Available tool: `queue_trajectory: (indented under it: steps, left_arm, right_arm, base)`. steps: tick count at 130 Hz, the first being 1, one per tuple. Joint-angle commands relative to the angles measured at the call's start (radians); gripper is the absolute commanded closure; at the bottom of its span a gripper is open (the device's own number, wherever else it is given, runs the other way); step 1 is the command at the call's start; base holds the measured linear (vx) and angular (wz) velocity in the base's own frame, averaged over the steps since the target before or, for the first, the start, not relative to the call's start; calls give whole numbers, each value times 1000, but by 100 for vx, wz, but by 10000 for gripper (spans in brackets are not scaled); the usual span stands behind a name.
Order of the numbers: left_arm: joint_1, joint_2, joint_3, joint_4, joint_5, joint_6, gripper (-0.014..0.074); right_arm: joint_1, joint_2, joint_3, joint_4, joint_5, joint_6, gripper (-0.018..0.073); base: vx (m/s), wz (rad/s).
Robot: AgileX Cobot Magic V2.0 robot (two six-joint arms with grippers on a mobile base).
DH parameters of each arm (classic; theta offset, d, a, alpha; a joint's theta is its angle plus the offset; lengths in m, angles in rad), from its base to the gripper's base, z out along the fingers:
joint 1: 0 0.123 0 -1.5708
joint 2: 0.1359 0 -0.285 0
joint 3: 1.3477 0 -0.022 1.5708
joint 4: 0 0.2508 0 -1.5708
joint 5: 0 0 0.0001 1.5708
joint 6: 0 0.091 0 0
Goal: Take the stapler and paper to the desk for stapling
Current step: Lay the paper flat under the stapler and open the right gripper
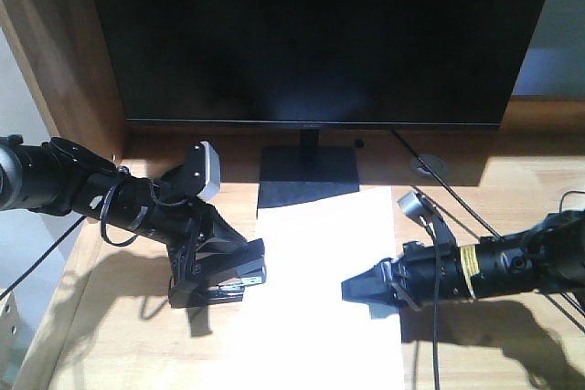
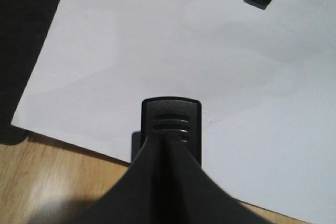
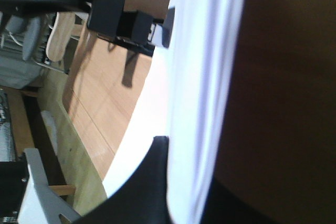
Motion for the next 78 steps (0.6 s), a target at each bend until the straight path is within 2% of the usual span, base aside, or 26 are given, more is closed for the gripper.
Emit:
queue_trajectory:
  steps: [1, 33, 54, 78]
  left_arm:
    - [-4, -47, -24, -49, 35, -8, 603]
    - [-4, -47, -24, -49, 35, -8, 603]
    - [-4, -47, -24, -49, 35, -8, 603]
    - [-4, -47, -24, -49, 35, -7, 603]
  right_arm:
    - [1, -18, -48, 6, -84, 28, 562]
    - [33, 28, -99, -20, -100, 67, 562]
    - [66, 42, -99, 10, -73, 67, 562]
    - [67, 48, -99, 16, -72, 66, 562]
  base:
    - [0, 0]
    - [0, 0]
    - [0, 0]
    - [0, 0]
